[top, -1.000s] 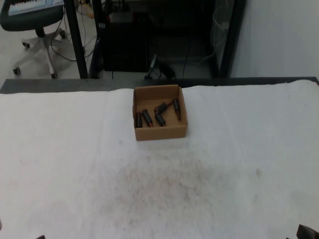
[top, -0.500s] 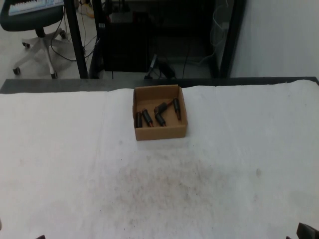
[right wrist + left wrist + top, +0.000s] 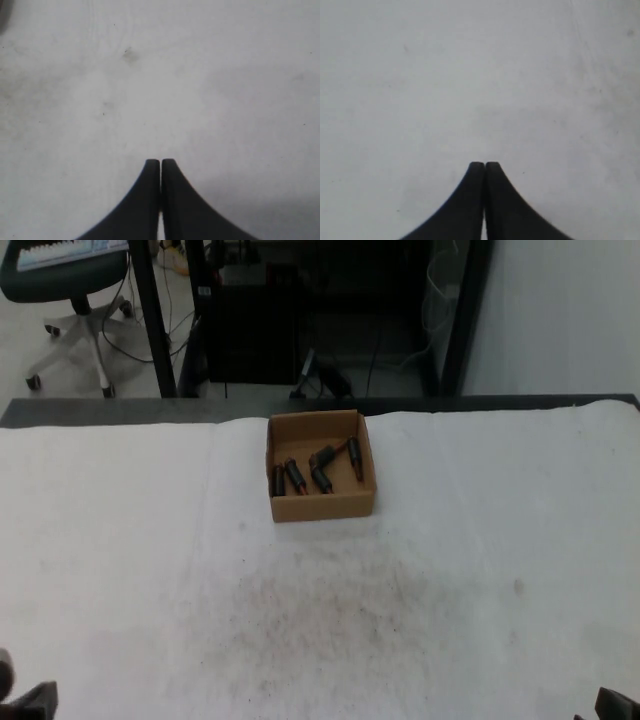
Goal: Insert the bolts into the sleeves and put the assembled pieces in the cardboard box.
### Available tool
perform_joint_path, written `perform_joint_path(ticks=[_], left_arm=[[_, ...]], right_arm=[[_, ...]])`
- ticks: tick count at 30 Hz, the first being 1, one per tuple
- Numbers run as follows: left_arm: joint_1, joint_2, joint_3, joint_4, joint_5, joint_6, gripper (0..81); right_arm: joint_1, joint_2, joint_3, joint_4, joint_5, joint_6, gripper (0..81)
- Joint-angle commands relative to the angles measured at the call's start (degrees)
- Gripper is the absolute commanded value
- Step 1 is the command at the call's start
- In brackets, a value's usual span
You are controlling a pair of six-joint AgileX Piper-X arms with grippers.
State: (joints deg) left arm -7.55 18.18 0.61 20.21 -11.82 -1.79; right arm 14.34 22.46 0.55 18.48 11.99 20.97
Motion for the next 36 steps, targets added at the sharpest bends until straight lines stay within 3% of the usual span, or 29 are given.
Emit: perform_joint_path(ticks=[1,23,28,36], left_arm=[[0.0,-0.6,-0.6,2.6,-1.2,8.7,0.3],[0.0,-0.6,-0.6,2.4,-1.0,9.1,0.3],[0.0,-0.6,-0.6,2.4,-1.0,9.1,0.3],[0.0,-0.6,-0.6,2.4,-1.0,9.1,0.3]], right_arm=[[-0.2,-0.3,-0.5,-0.8,0.0,0.1,0.8],[-0.2,-0.3,-0.5,-0.8,0.0,0.1,0.8],[-0.2,-0.3,-0.5,-0.6,9.0,-6.3,0.8],[-0.2,-0.3,-0.5,-0.7,7.6,-21.0,0.8]])
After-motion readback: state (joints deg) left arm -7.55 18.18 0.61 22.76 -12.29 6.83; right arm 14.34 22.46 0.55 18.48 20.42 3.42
